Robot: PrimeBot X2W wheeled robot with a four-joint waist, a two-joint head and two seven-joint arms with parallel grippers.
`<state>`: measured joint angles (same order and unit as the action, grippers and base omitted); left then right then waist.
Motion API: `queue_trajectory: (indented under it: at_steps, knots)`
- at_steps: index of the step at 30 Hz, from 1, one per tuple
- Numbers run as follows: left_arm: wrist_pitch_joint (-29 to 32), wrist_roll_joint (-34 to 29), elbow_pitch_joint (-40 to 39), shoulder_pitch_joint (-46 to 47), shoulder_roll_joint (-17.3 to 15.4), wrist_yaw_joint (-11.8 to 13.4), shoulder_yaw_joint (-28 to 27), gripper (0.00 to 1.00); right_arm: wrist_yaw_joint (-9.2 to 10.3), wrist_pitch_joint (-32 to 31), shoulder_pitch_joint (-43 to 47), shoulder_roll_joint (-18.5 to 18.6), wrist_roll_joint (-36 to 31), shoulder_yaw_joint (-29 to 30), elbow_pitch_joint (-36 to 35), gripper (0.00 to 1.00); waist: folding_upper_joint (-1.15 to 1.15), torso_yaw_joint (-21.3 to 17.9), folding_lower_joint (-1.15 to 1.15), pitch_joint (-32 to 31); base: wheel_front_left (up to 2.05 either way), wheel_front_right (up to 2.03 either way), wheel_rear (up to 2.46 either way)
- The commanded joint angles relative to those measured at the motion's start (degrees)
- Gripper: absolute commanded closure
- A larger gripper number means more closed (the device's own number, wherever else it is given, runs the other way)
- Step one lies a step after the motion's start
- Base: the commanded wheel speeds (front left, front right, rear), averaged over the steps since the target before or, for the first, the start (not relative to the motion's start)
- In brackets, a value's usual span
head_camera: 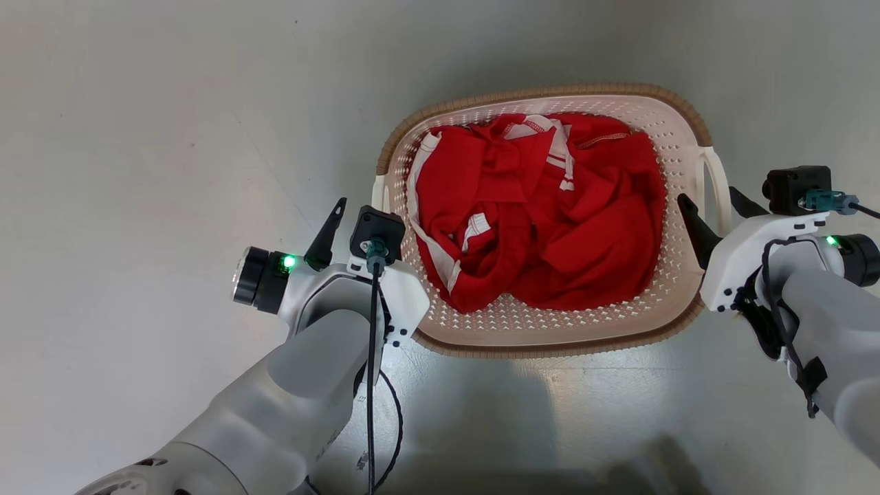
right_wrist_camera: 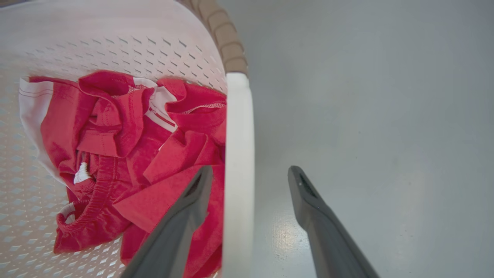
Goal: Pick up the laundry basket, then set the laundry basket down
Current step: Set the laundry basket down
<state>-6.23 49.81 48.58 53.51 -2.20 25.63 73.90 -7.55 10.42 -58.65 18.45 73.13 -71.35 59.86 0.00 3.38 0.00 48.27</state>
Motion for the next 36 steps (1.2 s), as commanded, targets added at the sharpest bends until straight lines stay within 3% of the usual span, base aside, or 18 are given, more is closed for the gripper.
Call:
queue_trajectory:
  at_steps: [1,19,36]
  knots:
    - [-0.5,-0.3,-0.5,-0.4,-0.7,-0.1,-0.5,0.0,0.06,0.2,3.5,0.9,0.3,-0.5,-0.3,0.0,0.0,-0.1,0.0,-0.1,0.0,0.0,0.0]
    - [-1.1,1.9,0.4,-3.0,-0.7,-1.0,-0.5,0.0,0.06,-0.3,4.8,-0.6,0.7,-1.1,0.4,0.0,0.0,-0.6,0.0,-6.2,0.0,0.0,0.0]
    - [-4.6,5.7,3.0,-7.1,-0.7,-2.6,-0.5,0.0,0.06,-0.2,7.6,-3.5,1.2,-1.4,2.7,0.0,0.0,-1.2,0.0,-16.7,0.0,0.0,0.0]
